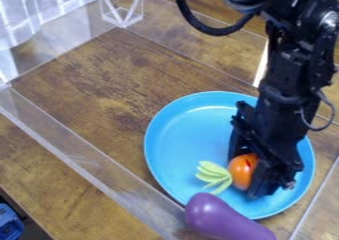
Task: Remove the carrot from the blue tray and put it on the table
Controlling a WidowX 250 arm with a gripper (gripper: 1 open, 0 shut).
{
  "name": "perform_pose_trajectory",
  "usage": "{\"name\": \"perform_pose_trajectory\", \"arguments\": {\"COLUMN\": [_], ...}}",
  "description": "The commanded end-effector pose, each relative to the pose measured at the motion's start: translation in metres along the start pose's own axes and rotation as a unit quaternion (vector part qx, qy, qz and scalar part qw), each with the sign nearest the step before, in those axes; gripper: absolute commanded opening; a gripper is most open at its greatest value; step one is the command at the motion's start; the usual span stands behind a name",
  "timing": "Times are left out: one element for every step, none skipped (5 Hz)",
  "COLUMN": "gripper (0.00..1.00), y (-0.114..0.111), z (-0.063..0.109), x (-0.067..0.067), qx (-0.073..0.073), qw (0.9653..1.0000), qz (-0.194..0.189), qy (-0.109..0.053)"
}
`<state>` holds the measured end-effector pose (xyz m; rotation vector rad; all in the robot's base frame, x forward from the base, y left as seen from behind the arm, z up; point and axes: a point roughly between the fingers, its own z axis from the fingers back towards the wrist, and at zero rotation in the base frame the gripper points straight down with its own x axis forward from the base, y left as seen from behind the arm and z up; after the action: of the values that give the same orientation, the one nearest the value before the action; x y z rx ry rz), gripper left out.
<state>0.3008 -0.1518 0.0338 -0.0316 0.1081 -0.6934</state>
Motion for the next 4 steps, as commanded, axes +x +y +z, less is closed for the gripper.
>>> {"name": "perform_pose_trajectory", "arguments": {"gripper": [0.0,0.0,0.0,0.0], "y": [-0.002,0.0,0.002,-0.002], "z": [0.023,0.024,0.026,0.024], "x": [0.004,-0.002,-0.008,-0.005], "qx": [0.002,-0.003,-0.008,-0.01], "qw": [0.9993,0.9992,0.999,0.9985], "qz": [-0.005,-0.005,-0.003,-0.029], "qy": [-0.037,-0.041,-0.045,-0.046]}}
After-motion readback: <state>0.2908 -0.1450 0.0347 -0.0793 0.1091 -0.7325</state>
